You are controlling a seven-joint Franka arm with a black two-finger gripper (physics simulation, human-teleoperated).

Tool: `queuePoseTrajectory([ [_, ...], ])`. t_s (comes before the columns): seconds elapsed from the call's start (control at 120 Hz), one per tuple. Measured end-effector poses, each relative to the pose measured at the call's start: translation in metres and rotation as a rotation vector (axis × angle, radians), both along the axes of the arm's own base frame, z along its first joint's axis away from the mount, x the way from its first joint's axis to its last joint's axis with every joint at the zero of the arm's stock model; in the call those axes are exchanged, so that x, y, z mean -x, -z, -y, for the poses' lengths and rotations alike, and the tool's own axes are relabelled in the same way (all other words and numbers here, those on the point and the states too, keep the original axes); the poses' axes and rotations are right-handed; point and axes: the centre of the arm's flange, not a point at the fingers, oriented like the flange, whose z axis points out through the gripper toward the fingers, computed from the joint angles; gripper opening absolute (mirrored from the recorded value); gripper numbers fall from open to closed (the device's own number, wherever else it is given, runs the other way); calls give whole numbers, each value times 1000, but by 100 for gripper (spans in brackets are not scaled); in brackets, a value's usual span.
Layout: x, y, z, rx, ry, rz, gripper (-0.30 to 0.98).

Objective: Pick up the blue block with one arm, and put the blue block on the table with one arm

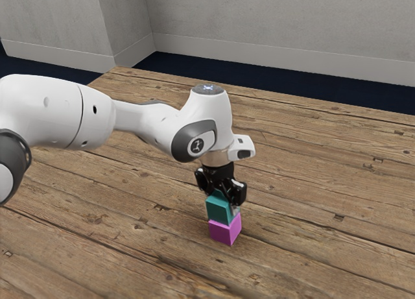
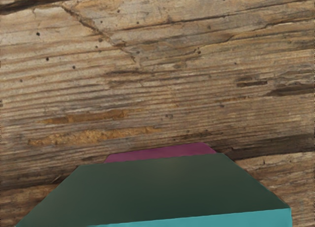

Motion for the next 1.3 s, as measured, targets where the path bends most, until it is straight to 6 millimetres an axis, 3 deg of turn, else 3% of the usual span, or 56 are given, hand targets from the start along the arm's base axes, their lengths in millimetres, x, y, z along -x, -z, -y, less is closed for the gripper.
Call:
queuePoseTrajectory([
  [0.2,-1,-17,-1,0,-8,27,36],
  [0.283,-5,-36,-18,-5,-32,51,36],
  [0.4,-13,-41,-51,-16,-82,55,36],
  [0.583,-24,-36,-88,-27,-146,45,36],
  [0.692,-28,-21,-102,-33,-171,22,36],
  [0.992,-31,2,-116,-25,-197,-16,57],
  [1.05,-31,-13,-116,-20,-197,5,60],
  [1.15,-26,-61,-114,-11,-187,65,63],
  [1.3,-21,-81,-117,-16,-183,78,66],
])
